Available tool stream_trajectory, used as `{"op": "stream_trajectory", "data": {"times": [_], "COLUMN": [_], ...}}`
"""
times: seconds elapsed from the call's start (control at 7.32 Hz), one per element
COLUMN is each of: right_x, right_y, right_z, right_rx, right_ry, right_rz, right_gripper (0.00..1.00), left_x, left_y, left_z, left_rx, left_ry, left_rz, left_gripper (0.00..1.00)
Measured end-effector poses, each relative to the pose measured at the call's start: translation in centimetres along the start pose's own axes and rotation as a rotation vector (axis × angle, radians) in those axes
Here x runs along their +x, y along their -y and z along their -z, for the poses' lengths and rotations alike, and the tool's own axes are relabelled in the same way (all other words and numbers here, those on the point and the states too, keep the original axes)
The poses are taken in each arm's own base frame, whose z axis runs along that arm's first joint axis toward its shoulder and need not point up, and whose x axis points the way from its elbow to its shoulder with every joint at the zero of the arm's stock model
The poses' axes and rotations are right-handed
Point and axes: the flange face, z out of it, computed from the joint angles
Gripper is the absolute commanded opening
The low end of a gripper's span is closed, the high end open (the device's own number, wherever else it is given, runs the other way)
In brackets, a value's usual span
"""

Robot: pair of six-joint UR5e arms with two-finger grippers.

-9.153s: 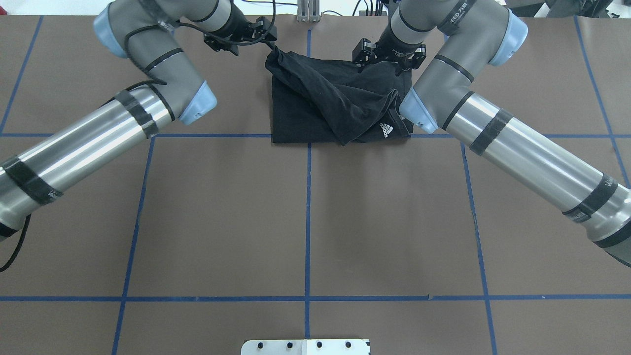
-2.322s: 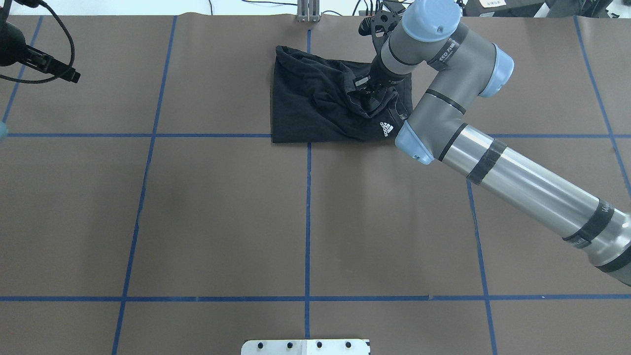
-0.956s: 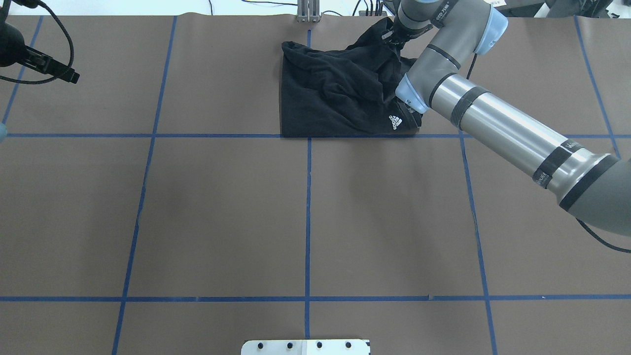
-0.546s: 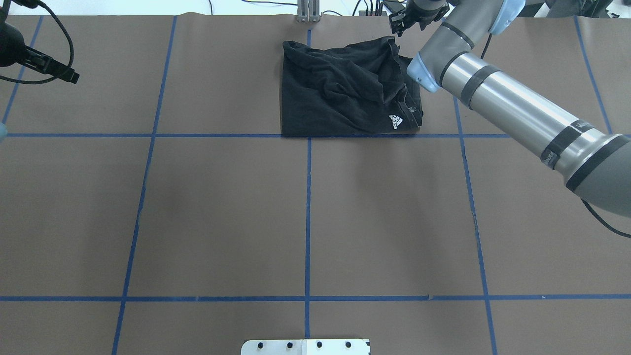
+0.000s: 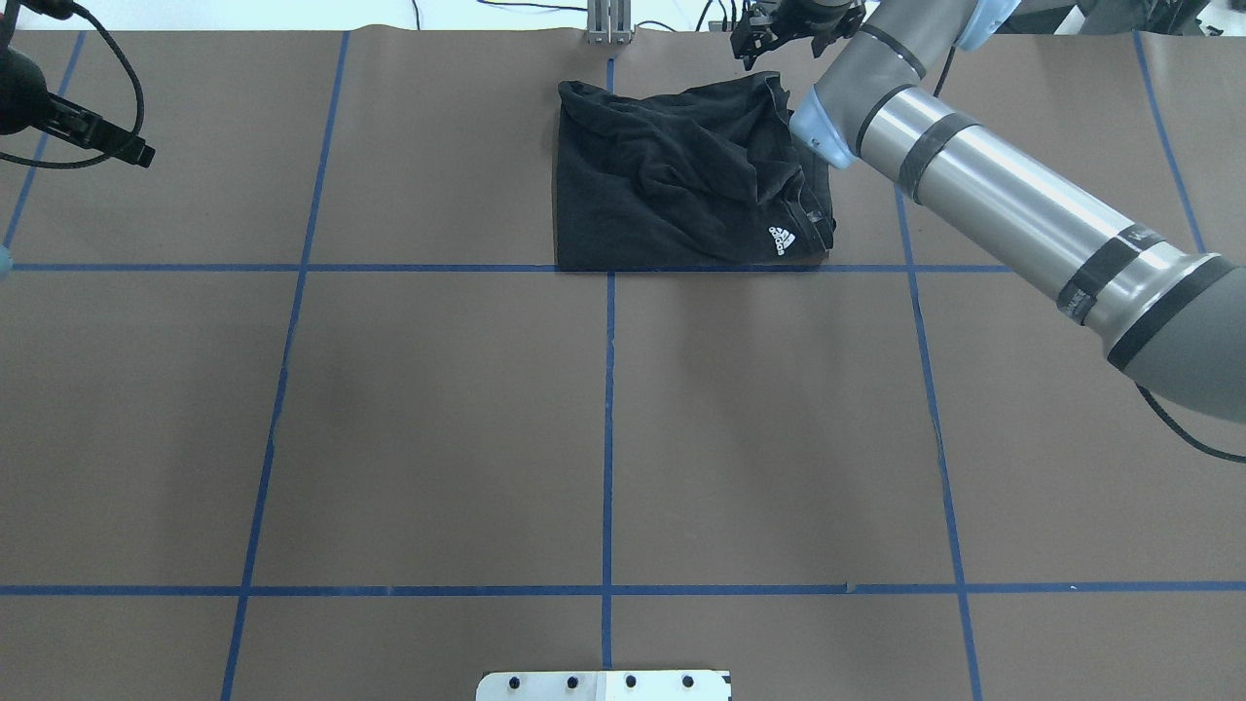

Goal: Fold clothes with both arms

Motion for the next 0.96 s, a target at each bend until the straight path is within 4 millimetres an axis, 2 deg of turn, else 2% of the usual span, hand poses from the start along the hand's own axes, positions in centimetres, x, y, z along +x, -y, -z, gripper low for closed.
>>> {"op": "stream_trajectory", "data": {"times": [0.14,0.27,0.55,0.68,0.96], "right_x": [-1.1,-0.8,2.0,2.7,3.2], "right_y": [-0.8,-1.8,-5.1,-6.3,-8.2], "right_z": [-0.3,-0.4,-0.1,0.1,-0.5], "right_rx": [-0.006,-0.005,0.006,0.007,0.017], "right_ry": [0.013,0.025,0.053,0.065,0.101], "right_rz": [-0.014,-0.021,-0.032,-0.058,-0.11], "right_gripper": [0.83,0.82,0.7,0.65,0.61], "left_x": [0.0,0.0,0.0,0.0,0.0], "left_y": [0.0,0.0,0.0,0.0,0.0], "left_z": [0.0,0.0,0.0,0.0,0.0], "left_rx": [0.0,0.0,0.0,0.0,-0.001], "left_ry": [0.0,0.0,0.0,0.0,-0.001], "left_rz": [0.0,0.0,0.0,0.0,-0.001], "left_gripper": [1.0,1.0,1.0,1.0,1.0]}}
